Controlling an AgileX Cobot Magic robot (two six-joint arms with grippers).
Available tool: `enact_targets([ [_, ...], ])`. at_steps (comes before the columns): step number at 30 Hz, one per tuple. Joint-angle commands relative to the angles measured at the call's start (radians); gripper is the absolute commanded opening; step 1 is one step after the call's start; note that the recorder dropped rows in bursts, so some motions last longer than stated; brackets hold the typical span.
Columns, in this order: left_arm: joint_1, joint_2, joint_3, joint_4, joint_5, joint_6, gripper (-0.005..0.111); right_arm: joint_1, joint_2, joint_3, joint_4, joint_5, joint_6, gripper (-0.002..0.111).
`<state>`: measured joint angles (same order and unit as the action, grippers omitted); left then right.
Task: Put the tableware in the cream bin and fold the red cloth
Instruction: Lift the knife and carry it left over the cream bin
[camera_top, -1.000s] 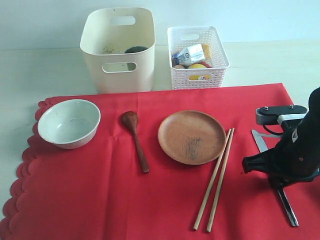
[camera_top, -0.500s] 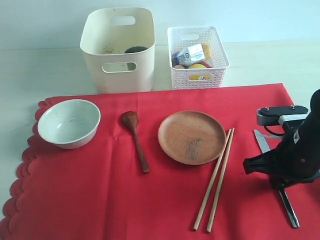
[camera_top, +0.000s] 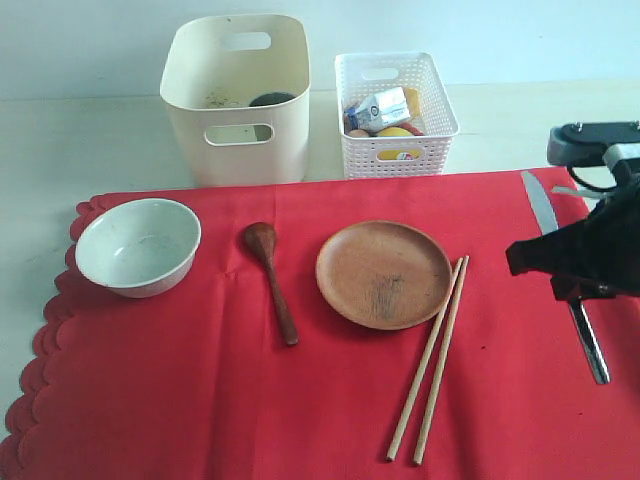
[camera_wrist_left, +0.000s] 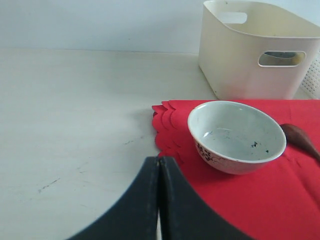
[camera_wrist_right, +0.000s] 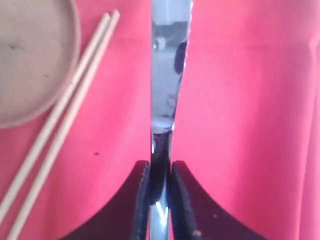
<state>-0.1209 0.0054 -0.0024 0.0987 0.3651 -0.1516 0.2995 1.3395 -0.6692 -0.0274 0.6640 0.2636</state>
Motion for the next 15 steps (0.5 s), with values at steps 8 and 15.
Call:
enact_targets([
  [8, 0.002, -0.005, 0.002, -0.006, -0.009, -0.006, 0.0, -0.003, -0.076, -0.183, 0.288, 0.013, -0.325, 0.0],
  [15, 0.002, -0.005, 0.002, -0.006, -0.009, -0.006, 0.0, -0.003, -0.074, -0.293, 0.382, -0.041, -0.468, 0.0],
])
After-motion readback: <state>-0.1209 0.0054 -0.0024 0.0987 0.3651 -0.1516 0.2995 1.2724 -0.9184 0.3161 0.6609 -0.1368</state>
